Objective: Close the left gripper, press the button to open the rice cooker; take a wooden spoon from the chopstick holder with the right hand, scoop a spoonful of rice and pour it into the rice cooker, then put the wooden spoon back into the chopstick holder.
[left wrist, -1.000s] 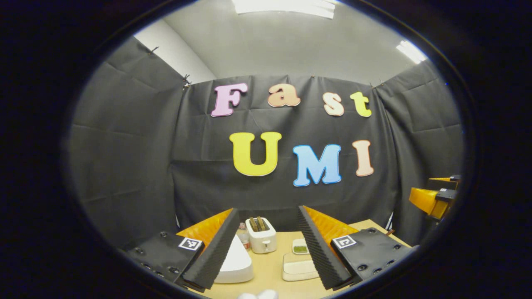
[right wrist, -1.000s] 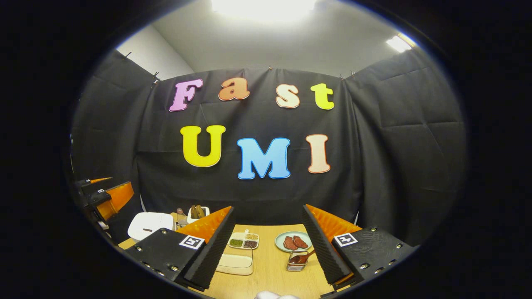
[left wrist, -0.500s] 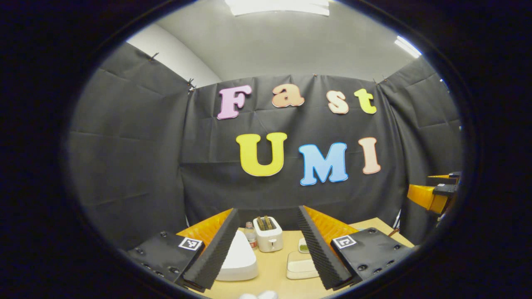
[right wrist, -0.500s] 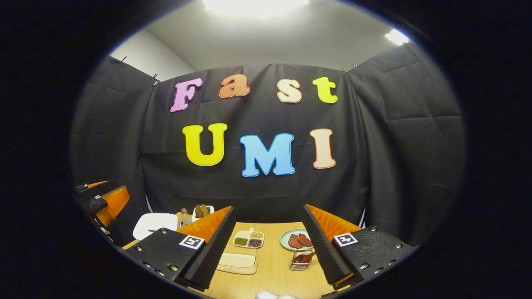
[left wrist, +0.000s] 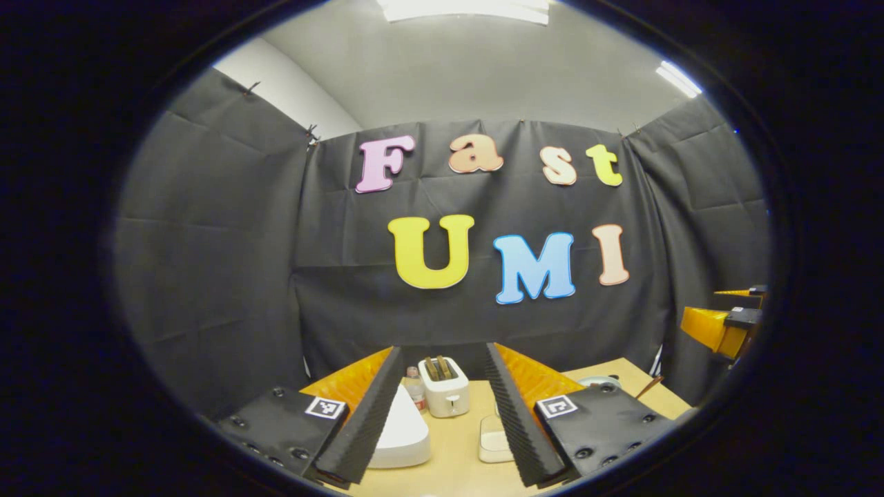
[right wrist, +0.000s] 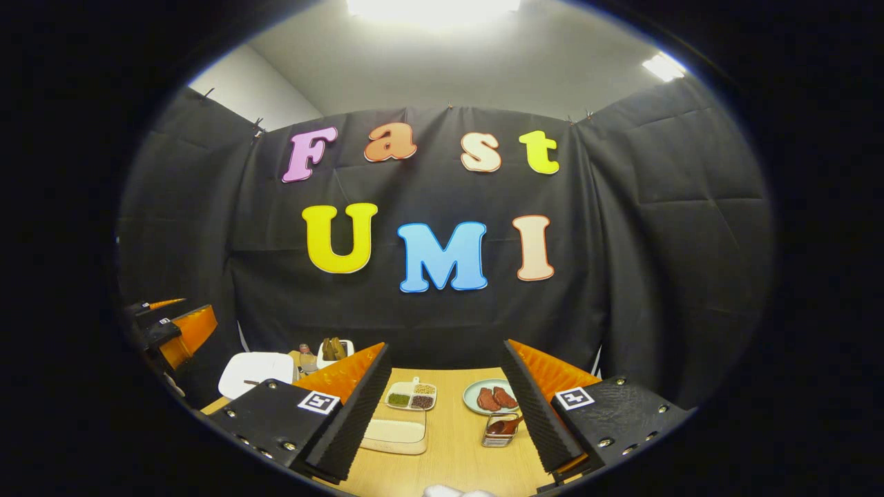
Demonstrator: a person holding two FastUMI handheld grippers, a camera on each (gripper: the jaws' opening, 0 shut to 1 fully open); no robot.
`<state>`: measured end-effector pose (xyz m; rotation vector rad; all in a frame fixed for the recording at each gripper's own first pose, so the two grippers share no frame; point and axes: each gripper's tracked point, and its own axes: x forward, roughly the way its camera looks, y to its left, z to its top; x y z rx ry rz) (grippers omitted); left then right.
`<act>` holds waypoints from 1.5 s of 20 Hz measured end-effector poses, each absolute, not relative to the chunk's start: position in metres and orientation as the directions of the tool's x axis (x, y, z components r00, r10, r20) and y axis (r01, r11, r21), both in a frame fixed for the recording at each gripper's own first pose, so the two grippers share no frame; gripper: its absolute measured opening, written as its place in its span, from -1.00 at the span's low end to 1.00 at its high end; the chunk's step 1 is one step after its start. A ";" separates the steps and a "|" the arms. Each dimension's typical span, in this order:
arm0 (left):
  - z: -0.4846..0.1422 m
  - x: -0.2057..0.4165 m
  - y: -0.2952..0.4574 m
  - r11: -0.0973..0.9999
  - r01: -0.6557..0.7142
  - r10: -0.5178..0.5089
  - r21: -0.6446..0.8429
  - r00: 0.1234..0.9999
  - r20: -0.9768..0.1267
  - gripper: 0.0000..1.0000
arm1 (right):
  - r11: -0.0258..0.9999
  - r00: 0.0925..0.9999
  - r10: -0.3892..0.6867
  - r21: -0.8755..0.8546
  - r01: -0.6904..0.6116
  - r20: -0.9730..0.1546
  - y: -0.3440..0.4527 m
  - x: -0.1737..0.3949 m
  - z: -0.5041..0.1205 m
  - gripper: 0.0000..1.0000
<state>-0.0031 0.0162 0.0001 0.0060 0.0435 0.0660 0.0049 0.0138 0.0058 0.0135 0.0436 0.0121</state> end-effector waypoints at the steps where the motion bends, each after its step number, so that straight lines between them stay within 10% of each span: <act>1: -0.005 -0.002 0.023 0.996 -0.085 0.085 0.001 0.995 -0.056 0.35 | 1.000 0.998 0.019 0.010 -0.018 -0.052 0.016 0.005 0.004 0.86; 5: -0.041 0.010 0.051 0.987 -0.156 0.144 -0.045 0.971 -0.190 -0.81 | 0.999 0.996 0.016 0.030 -0.014 -0.087 0.016 0.004 -0.007 0.95; 30: -0.317 0.137 0.193 0.919 -0.395 0.298 -0.011 0.711 -0.636 -0.82 | 0.993 0.962 0.001 -0.114 -0.033 -0.273 0.076 0.052 -0.060 0.95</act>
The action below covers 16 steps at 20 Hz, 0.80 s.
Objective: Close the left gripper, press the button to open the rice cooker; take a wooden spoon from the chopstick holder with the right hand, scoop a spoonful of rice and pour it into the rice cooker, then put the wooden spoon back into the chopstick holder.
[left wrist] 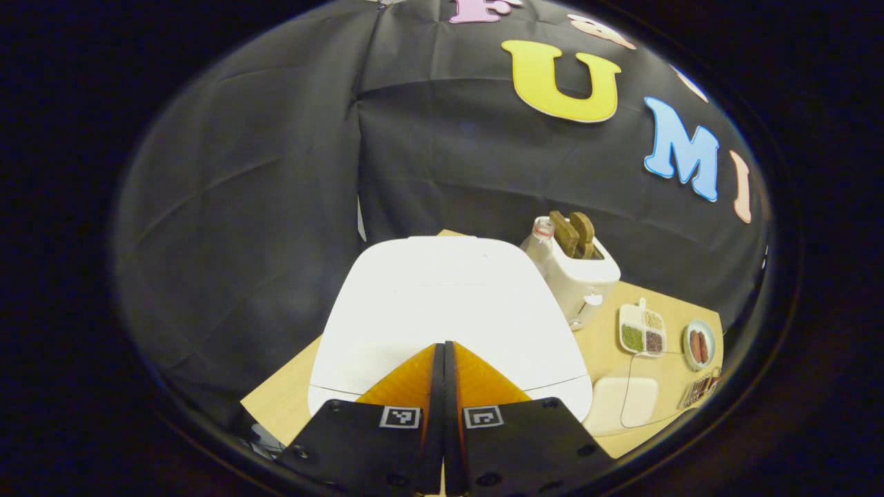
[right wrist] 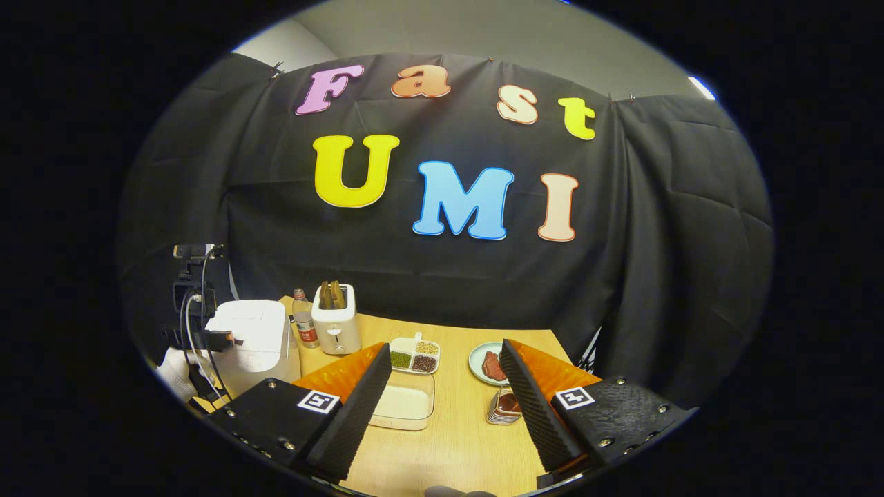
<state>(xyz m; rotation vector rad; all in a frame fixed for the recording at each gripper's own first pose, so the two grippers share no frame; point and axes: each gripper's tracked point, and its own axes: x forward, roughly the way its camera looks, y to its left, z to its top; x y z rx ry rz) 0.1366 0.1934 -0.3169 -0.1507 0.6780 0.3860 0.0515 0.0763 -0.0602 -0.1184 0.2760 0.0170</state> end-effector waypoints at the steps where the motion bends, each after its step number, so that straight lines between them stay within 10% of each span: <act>1: -0.317 0.137 0.197 0.921 -0.389 0.299 -0.002 0.711 -0.636 -0.81 | 0.993 0.961 0.001 -0.115 -0.035 -0.277 0.079 0.053 -0.062 0.95; 11: -0.321 0.130 0.192 0.927 -0.374 0.284 0.019 0.668 -0.688 -0.81 | 0.994 0.957 0.023 -0.096 -0.053 -0.289 0.085 0.057 -0.069 0.91; 16: -0.281 0.144 0.205 0.919 -0.373 0.384 0.127 0.771 -0.508 -0.81 | 0.995 0.970 0.021 -0.089 -0.044 -0.243 0.079 0.056 -0.062 0.91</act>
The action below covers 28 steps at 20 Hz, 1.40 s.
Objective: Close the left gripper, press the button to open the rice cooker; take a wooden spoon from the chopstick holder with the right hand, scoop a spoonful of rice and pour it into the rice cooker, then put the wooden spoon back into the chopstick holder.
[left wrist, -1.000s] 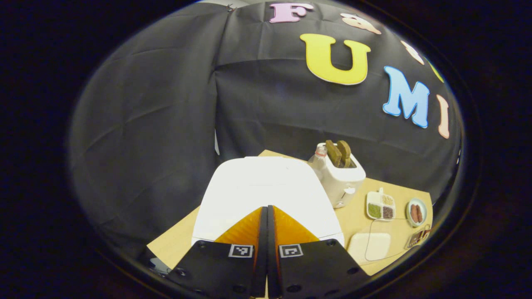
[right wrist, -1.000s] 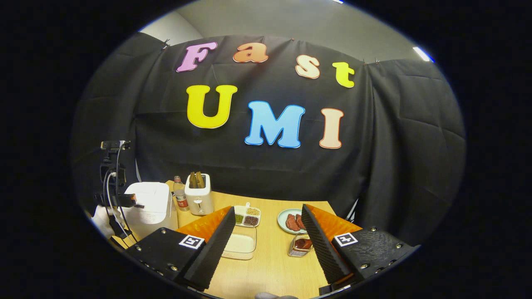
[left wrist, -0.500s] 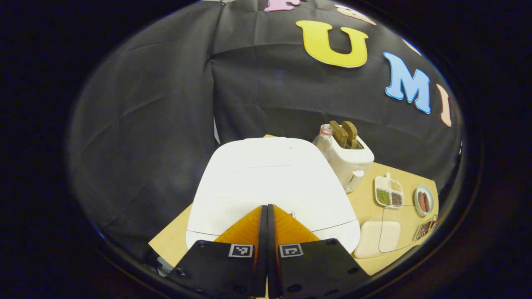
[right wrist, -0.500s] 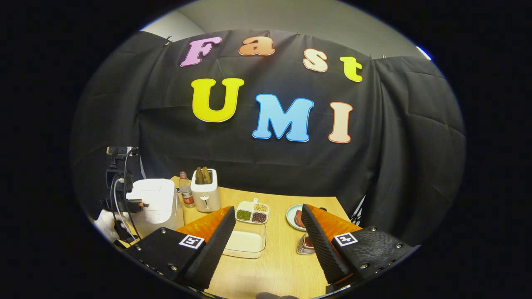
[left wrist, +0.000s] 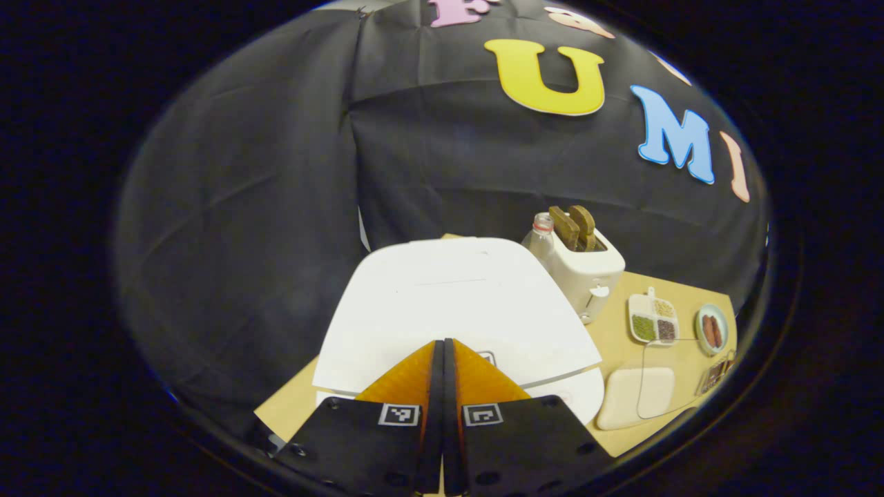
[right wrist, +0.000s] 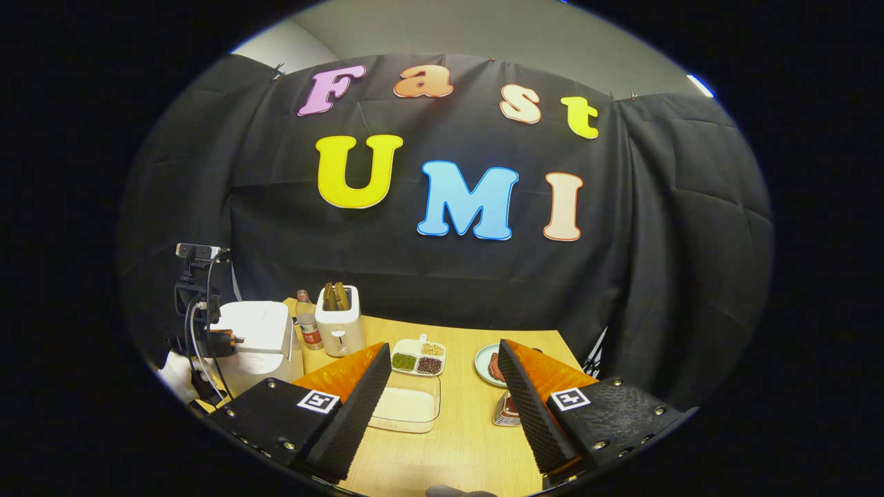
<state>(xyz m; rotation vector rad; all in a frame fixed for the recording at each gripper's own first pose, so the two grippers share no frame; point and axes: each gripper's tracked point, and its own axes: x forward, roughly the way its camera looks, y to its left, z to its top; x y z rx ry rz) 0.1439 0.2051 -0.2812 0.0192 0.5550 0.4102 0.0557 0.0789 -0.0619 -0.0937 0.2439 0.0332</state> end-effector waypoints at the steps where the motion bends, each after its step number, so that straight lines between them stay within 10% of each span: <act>1: -0.256 0.152 0.204 0.915 -0.372 0.402 0.156 0.811 -0.424 -0.81 | 0.996 0.971 0.027 -0.082 -0.048 -0.237 0.077 0.055 -0.062 0.91; 6: -0.127 0.156 0.186 0.907 -0.386 0.405 0.167 0.909 -0.099 -0.81 | 0.997 0.977 0.013 -0.069 -0.028 -0.214 0.064 0.052 -0.058 0.91; 16: -0.075 0.105 0.144 0.953 -0.295 0.300 0.064 0.950 -0.091 -0.81 | 0.997 0.979 -0.031 -0.069 0.018 -0.202 0.036 0.047 -0.069 0.91; 20: -0.065 0.083 0.111 0.981 -0.193 0.195 0.030 0.978 -0.075 -0.20 | 0.997 0.976 -0.052 -0.062 0.040 -0.211 0.022 0.045 -0.083 0.91; 22: -0.066 0.068 0.099 0.985 -0.170 0.173 0.037 0.982 -0.081 0.56 | 0.998 0.975 -0.058 -0.051 0.048 -0.214 0.015 0.045 -0.090 0.92; 28: -0.054 0.031 0.078 0.988 -0.152 0.153 0.031 0.987 -0.045 0.75 | 0.995 0.955 -0.100 -0.019 0.098 -0.280 -0.020 0.048 -0.137 0.91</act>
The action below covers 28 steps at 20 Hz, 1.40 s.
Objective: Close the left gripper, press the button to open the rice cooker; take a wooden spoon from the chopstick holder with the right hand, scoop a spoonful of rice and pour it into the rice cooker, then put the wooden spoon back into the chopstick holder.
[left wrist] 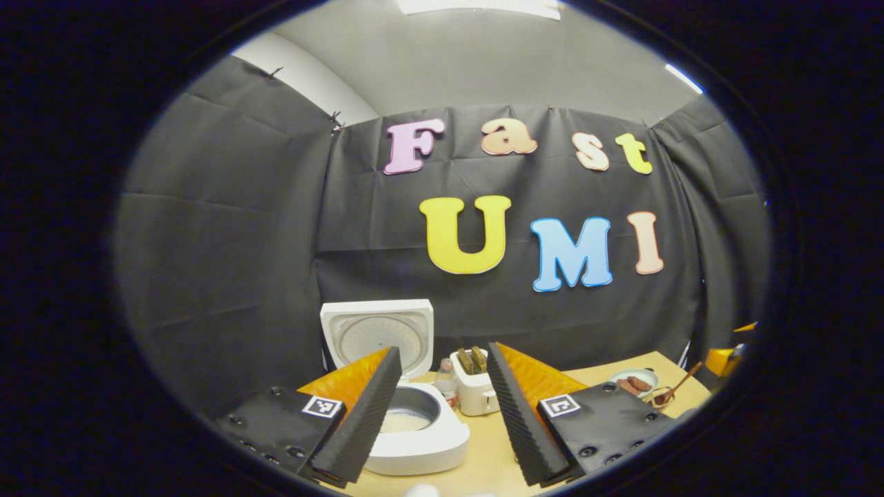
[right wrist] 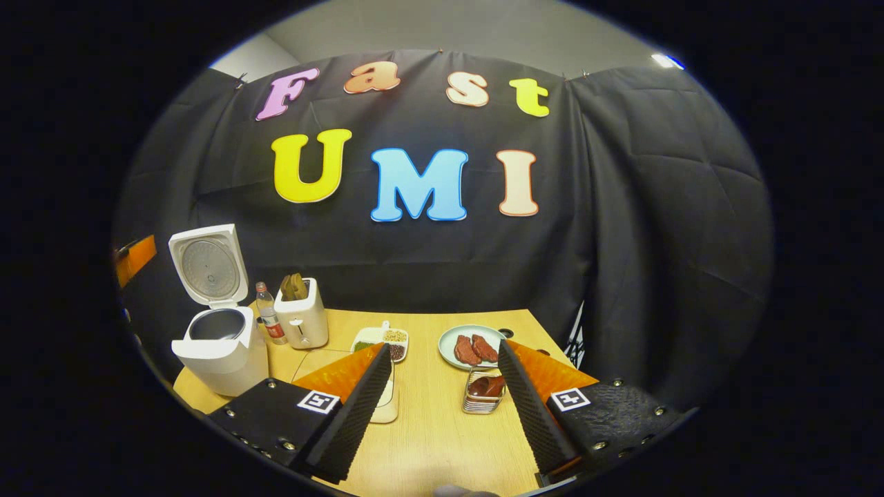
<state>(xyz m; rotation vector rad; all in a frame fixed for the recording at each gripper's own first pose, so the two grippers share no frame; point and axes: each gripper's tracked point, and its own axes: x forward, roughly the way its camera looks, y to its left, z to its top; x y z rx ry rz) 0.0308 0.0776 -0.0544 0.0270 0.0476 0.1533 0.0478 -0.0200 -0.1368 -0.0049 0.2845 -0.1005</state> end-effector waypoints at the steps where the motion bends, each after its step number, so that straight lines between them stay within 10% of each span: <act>1: -0.052 0.027 0.073 0.989 -0.144 0.145 0.034 0.988 -0.047 0.76 | 0.994 0.951 -0.106 -0.003 0.110 -0.290 -0.027 0.048 -0.146 0.91; 28: -0.051 0.035 0.055 0.976 -0.216 0.219 0.034 0.967 -0.130 0.75 | 0.913 0.871 -0.213 0.228 0.339 -0.442 -0.163 0.217 -0.334 0.96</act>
